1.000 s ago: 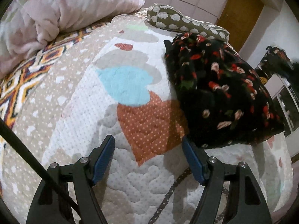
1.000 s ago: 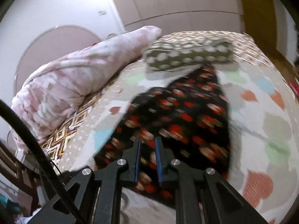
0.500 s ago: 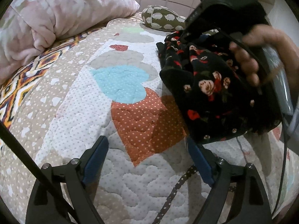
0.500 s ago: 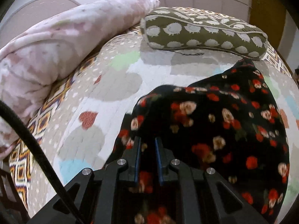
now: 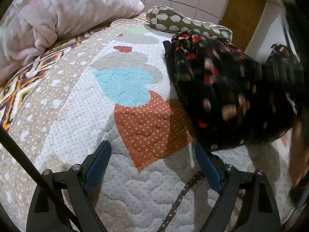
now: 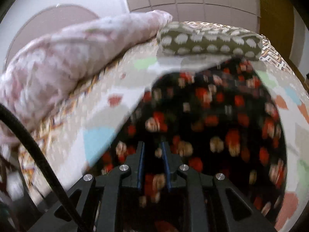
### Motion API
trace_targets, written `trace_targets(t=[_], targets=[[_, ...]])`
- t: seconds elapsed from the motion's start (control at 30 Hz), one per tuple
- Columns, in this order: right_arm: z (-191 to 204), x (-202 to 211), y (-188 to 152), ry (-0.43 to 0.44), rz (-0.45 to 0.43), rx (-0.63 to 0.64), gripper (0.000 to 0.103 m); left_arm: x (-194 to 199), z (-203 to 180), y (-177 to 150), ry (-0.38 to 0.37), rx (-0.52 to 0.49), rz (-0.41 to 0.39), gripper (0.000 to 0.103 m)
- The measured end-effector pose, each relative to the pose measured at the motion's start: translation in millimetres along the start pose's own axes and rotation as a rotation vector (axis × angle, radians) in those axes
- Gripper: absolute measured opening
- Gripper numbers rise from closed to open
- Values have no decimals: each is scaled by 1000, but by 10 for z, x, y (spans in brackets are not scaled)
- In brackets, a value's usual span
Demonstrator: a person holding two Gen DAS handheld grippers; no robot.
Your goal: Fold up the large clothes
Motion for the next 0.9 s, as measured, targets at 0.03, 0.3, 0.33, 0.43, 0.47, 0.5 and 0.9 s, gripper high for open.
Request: trace_targets(t=[0.03, 0.3, 0.33, 0.43, 0.47, 0.5, 0.9], targets=[[36, 31, -100, -3, -12, 9, 20, 0, 10, 3, -4, 3, 0, 87], [0, 455, -63, 76, -37, -24, 19, 3, 14, 6, -10, 9, 0, 87], [-20, 523, -41, 70, -60, -32, 19, 4, 13, 5, -9, 9, 0, 87], [-45, 576, -31, 35, -82, -29, 19, 1, 8, 3, -4, 4, 0, 87], [-48, 520, -73, 29, -61, -29, 19, 1, 9, 4, -6, 6, 0, 87], [-56, 417, -135, 23, -21, -31, 19, 0, 8, 3, -7, 6, 0, 87], [-475, 845, -253, -56, -87, -90, 27, 1, -4, -3, -3, 3, 0, 87]])
Point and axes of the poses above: each gripper's, at about its wrist camera, not at the fingertips, and x roughly against the way its jaws point, z to its left, y to its top, the point moved 2 cm from there along -x, roughly the way its jaws point, and after that the axes turned 15 degrees about x, right-handed, at the moved point
